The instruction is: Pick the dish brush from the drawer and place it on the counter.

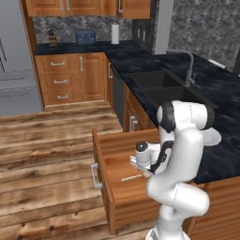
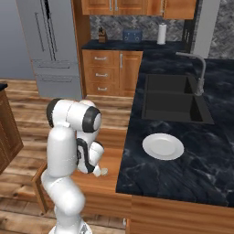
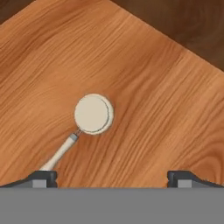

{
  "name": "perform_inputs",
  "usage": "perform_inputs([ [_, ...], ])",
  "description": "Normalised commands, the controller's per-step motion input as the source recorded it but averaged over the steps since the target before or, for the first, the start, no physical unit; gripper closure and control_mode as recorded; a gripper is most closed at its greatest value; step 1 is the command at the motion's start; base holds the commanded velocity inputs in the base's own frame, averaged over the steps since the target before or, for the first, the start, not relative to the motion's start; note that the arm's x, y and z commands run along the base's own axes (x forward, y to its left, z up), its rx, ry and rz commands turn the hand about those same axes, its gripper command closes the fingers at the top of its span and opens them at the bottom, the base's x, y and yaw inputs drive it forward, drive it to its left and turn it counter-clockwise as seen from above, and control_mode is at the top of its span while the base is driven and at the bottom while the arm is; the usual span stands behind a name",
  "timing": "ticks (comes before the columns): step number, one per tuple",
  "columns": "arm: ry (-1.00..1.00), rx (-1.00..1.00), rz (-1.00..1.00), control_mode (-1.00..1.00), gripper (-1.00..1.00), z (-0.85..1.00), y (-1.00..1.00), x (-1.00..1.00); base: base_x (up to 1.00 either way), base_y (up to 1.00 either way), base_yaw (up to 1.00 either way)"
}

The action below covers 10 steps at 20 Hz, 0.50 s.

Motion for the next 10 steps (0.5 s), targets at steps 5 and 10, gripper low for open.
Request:
perform_inputs([
  [5, -0.10, 0.00, 0.00, -1.00, -1.00, -0.50, 0.24, 0.38, 0.00, 0.00, 0.00],
  [10, -0.04, 0.00, 0.00, -1.00, -1.00, -0.42, 0.17, 0.04, 0.00, 0.00, 0.00],
])
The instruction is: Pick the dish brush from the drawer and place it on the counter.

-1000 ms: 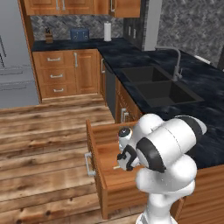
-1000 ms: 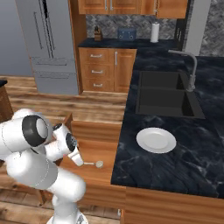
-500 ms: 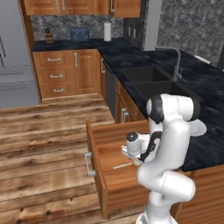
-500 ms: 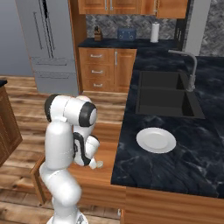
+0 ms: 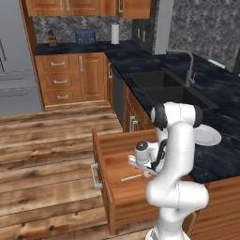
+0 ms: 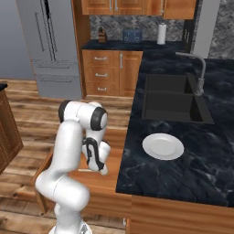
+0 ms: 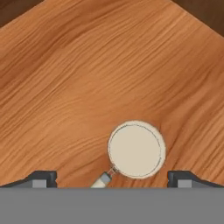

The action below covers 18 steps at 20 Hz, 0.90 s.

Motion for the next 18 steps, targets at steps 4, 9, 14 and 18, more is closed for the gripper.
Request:
perform_inputs([
  [4, 0.01, 0.00, -0.05, -1.00, -1.00, -0.46, 0.00, -0.17, 0.00, 0.00, 0.00],
  [9, 0.01, 0.00, -0.10, -1.00, -1.00, -0.43, 0.14, -0.08, 0.00, 0.00, 0.00],
  [14, 0.00, -0.07, -0.10, -1.00, -1.00, -0.86, 0.36, 0.00, 0.00, 0.00, 0.00],
  [18, 0.00, -0.15, -0.09, -1.00, -1.00, -1.00, 0.39, 0.00, 0.00, 0.00, 0.00],
])
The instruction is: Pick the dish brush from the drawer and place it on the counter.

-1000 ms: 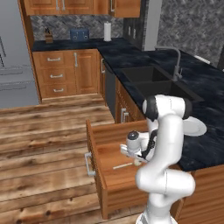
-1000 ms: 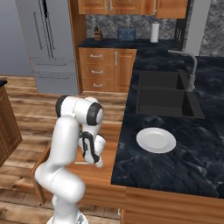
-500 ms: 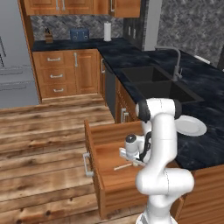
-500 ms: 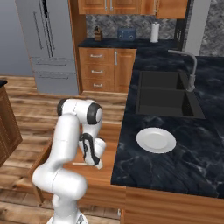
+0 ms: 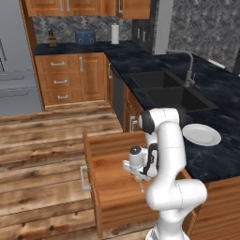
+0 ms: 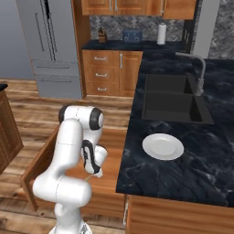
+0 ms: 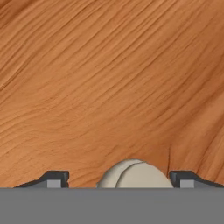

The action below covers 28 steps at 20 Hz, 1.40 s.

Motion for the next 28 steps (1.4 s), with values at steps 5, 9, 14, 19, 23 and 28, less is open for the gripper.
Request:
perform_inputs([
  [5, 0.00, -0.14, -0.08, -1.00, 1.00, -1.00, 0.16, 0.00, 0.00, 0.00, 0.00],
  [9, 0.00, -0.07, -0.07, -1.00, 1.00, -0.86, 0.00, -0.07, 0.00, 0.00, 0.00],
  [14, 0.00, 0.00, -0.09, -1.00, 1.00, -0.18, -0.26, -0.22, 0.00, 0.00, 0.00],
  [19, -0.01, 0.07, -0.13, -1.00, 1.00, 0.76, -0.12, -0.18, 0.00, 0.00, 0.00],
  [23, -0.13, 0.21, -0.22, -1.00, 1.00, 1.00, 0.09, -0.05, 0.00, 0.00, 0.00],
  [28, -0.14, 0.20, -0.14, -1.00, 1.00, 1.00, 0.24, 0.00, 0.00, 0.00, 0.00],
])
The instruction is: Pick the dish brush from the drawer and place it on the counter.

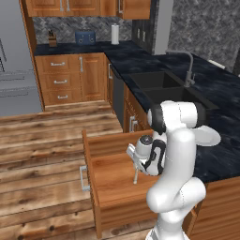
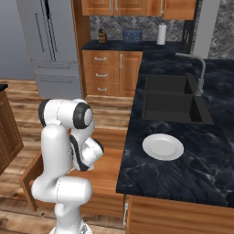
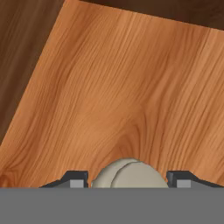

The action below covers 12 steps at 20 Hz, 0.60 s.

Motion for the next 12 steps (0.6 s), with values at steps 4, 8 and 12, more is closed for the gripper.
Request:
perform_inputs([
  [4, -0.30, 0.17, -0.21, -1.00, 1.00, 1.00, 0.18, 0.00, 0.00, 0.00, 0.00],
  [8, -0.36, 0.16, -0.18, -1.00, 1.00, 1.00, 0.02, 0.11, 0.00, 0.00, 0.00],
  [12, -0.27, 0.13, -0.06, -1.00, 1.00, 1.00, -0.10, 0.16, 0.00, 0.00, 0.00],
])
